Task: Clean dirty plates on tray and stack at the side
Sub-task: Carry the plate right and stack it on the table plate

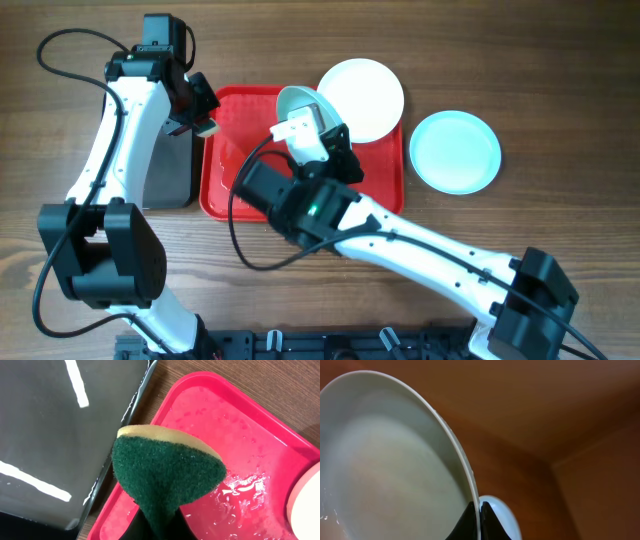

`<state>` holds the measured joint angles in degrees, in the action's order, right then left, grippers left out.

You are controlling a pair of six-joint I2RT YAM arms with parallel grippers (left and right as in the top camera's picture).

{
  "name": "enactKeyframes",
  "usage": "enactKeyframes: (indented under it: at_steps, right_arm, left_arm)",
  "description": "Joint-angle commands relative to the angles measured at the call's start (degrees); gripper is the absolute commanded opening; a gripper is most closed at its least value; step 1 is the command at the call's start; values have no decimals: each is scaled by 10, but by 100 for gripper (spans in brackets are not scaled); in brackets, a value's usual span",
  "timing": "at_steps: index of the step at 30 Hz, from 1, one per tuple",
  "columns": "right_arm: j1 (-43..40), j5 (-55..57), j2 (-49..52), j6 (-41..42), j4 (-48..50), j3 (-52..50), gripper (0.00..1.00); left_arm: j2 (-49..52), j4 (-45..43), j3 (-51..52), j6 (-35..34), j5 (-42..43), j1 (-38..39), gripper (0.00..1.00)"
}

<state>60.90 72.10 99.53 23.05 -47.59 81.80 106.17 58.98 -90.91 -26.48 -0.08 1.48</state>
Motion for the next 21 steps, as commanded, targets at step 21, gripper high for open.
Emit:
enactKeyframes:
  at_steps: [21]
  right_arm:
    - [27,-32,-16,-63,17,12,4]
  left_arm:
    - [-2,1,3,-8,7,-1,4]
